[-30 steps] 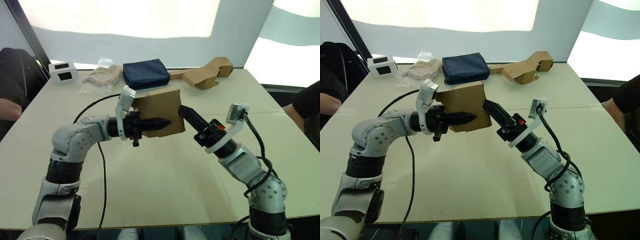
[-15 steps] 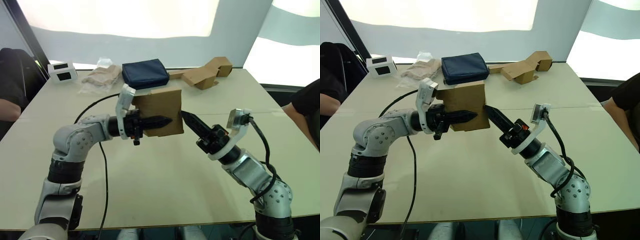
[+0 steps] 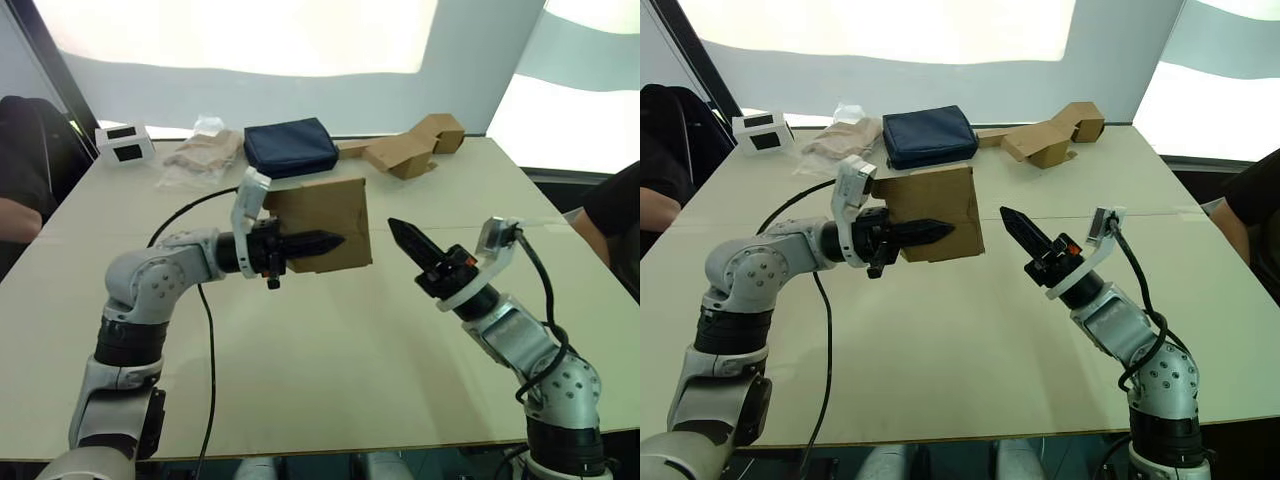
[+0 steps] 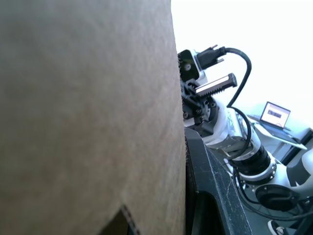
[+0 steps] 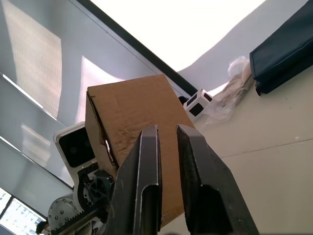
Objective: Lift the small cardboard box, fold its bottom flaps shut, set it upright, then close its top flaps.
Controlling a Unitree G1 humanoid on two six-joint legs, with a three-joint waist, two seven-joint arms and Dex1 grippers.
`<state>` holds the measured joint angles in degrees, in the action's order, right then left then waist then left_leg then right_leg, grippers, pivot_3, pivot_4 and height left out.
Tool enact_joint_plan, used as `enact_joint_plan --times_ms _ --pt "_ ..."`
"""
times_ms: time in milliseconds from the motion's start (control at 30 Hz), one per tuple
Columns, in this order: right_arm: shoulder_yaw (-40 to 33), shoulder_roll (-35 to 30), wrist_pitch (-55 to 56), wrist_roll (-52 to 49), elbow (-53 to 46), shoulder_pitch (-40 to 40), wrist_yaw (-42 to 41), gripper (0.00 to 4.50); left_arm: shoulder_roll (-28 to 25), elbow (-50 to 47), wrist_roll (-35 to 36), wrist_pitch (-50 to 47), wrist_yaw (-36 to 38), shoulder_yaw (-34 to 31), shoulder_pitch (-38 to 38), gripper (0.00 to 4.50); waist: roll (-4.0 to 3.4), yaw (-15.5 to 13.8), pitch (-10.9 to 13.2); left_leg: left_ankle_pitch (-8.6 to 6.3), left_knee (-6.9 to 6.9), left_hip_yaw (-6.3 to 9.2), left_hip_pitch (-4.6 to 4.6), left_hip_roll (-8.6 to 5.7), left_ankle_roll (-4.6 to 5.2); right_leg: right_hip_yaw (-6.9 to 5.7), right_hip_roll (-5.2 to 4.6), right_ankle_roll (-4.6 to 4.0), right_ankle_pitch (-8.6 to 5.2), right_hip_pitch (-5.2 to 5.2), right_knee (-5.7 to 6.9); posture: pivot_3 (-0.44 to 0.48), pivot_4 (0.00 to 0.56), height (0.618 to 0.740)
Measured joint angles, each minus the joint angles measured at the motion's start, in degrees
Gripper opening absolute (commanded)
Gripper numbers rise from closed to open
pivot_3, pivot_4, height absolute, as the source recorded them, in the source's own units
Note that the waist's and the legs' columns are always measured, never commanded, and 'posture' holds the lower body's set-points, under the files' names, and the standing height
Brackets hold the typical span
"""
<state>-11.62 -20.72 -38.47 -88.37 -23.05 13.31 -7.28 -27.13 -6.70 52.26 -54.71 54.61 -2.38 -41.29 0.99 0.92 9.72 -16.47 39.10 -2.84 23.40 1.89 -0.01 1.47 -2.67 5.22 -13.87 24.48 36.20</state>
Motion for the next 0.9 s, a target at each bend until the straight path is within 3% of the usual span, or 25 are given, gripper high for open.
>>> enact_joint_plan --times_ms 433,600,733,767,900 --pt "6.0 1.8 -1.1 4.0 -2.1 0.7 0.1 0.01 0.0 0.0 0.0 0.0 0.1 -0.2 0.0 0.00 0.00 -0.1 0.0 0.00 0.01 -0.01 0.01 -0.01 0.00 0.00 -0.04 0.00 0.00 0.00 -0.01 0.000 0.150 0.740" --pt "3.0 -3.2 -1.9 3.9 -2.1 0.7 -1.1 0.01 -1.6 -0.4 -1.5 0.0 0.2 1.4 -0.1 0.00 0.00 -0.2 0.0 0.00 0.01 -0.02 0.01 -0.02 0.00 0.00 -0.04 -0.01 0.00 0.00 -0.03 0.000 0.150 0.740" --pt "-0.8 -10.2 -2.8 6.3 -2.3 -1.4 -3.4 0.01 -4.8 -0.4 -7.2 1.3 0.2 5.2 -2.5 0.00 0.01 -0.4 0.0 0.00 0.01 -0.02 0.03 -0.05 0.00 0.00 -0.04 -0.02 -0.01 0.00 -0.05 0.000 0.150 0.740" --pt "-1.5 -13.6 -3.7 7.8 -2.4 -2.7 -4.7 0.01 -5.8 0.2 -11.1 3.4 0.1 7.9 -4.7 0.00 0.02 -0.5 0.0 0.00 0.01 -0.02 0.04 -0.07 0.00 0.00 -0.04 -0.03 -0.02 -0.01 -0.08 0.000 0.150 0.740" --pt "-2.7 -17.6 -5.3 10.7 -2.6 -4.2 -8.2 0.01 -7.8 5.3 -20.4 7.9 2.3 15.2 -11.7 0.00 0.03 -0.2 0.0 0.00 0.01 -0.06 0.03 -0.07 0.00 0.03 0.00 -0.04 -0.02 -0.01 -0.09 0.000 0.150 0.740"
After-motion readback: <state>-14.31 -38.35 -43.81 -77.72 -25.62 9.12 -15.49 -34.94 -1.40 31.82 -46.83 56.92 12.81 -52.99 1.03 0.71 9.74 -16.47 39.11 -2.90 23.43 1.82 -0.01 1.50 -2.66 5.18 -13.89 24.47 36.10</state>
